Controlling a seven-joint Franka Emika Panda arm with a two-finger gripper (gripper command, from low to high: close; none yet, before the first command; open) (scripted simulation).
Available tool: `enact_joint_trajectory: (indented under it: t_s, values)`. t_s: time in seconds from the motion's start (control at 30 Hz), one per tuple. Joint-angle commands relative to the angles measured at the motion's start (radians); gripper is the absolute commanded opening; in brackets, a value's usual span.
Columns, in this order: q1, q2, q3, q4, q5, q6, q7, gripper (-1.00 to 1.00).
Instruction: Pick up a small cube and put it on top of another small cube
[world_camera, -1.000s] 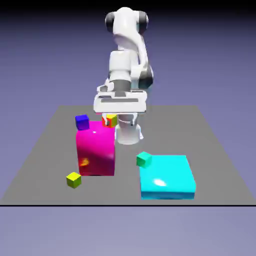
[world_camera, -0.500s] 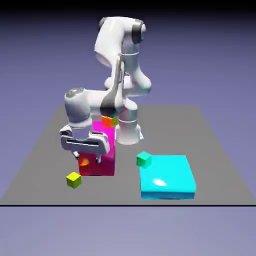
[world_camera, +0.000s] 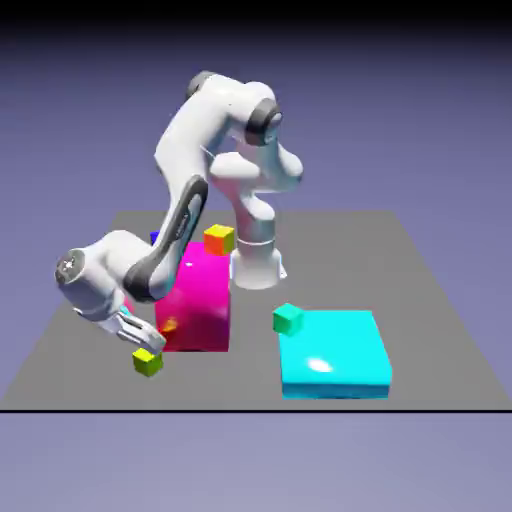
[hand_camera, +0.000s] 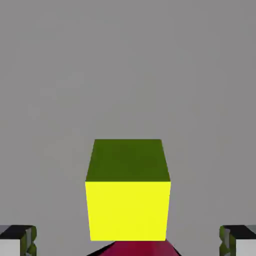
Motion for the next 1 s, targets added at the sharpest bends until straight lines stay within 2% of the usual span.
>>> enact_joint_trajectory:
  t_s: [0.0,0.03,0.2,0.77,0.83,0.97]
  values:
    - [-0.001,0.006,0.004,-0.004,0.004,0.009,-0.003,0.0]
    - [-0.001,0.006,0.004,-0.004,0.004,0.009,-0.003,-1.0]
    - [0.03,-0.112,-0.022,0.038,-0.09,-0.132,0.026,-1.0]
    - [0.317,-0.728,0.575,-0.37,-0.687,-0.165,-0.204,-1.0]
    - [0.318,-0.73,0.577,-0.372,-0.69,-0.165,-0.205,-1.0]
    - [0.301,-0.653,0.557,-0.469,-0.736,0.009,-0.172,-1.0]
